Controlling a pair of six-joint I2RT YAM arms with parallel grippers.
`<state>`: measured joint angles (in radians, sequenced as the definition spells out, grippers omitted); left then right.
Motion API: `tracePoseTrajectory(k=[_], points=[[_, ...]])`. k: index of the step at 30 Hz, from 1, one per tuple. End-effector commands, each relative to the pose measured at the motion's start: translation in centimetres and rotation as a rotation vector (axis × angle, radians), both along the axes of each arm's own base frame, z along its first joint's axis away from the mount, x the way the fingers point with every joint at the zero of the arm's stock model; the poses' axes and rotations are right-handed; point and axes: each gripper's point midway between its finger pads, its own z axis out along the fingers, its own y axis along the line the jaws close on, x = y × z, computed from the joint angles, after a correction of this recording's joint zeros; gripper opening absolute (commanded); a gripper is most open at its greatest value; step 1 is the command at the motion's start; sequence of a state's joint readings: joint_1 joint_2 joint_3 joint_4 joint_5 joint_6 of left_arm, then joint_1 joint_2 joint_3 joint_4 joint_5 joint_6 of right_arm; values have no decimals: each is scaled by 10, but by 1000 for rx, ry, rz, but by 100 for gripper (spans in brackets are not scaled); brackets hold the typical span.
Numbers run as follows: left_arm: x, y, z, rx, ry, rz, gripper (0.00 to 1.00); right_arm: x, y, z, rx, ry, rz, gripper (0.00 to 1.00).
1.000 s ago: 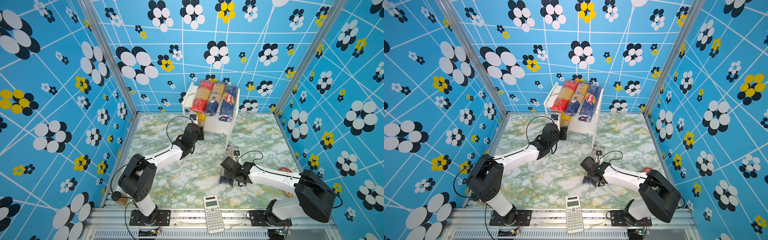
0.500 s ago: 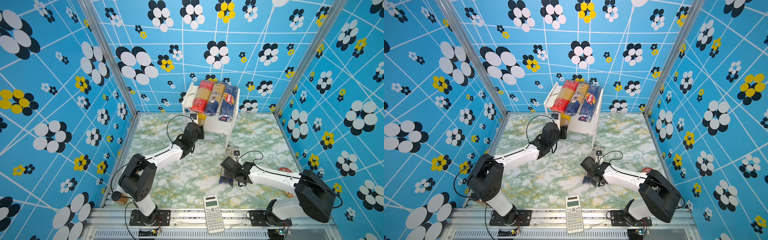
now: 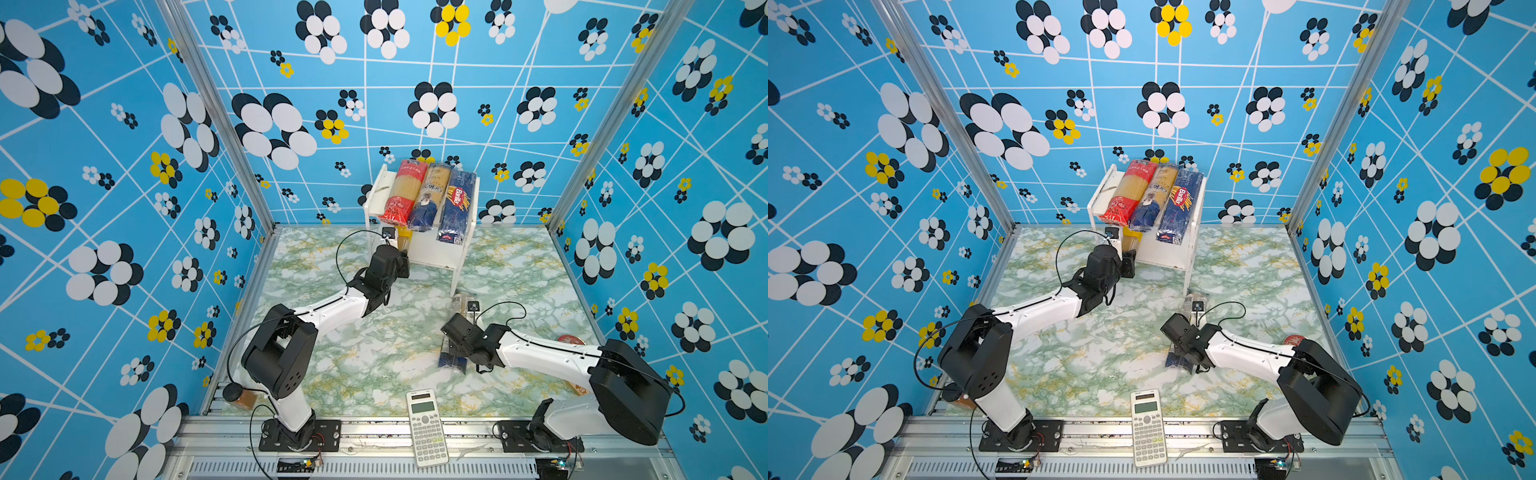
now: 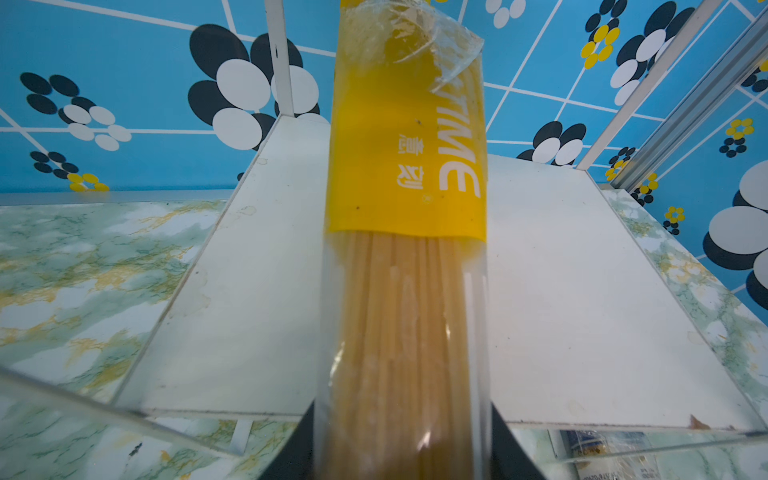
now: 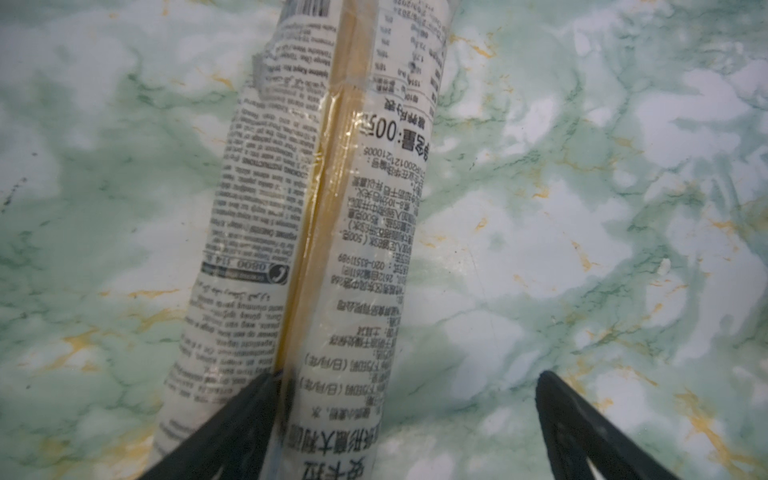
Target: Place and organize the pasta boxes and bags onto the shelf
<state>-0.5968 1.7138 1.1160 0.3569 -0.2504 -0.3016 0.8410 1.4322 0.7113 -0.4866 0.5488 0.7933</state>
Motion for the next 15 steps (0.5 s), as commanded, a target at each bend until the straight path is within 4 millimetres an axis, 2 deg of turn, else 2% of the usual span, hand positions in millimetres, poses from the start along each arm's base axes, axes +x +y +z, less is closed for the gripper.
tracePoseTrajectory(k=[1, 15], points=[[16, -2, 79, -124, -213, 30, 24, -19, -33, -19, -139, 91, -7, 99], [13, 7, 69, -100, -194, 64, 36, -19, -32, -20, -146, 99, -4, 99]])
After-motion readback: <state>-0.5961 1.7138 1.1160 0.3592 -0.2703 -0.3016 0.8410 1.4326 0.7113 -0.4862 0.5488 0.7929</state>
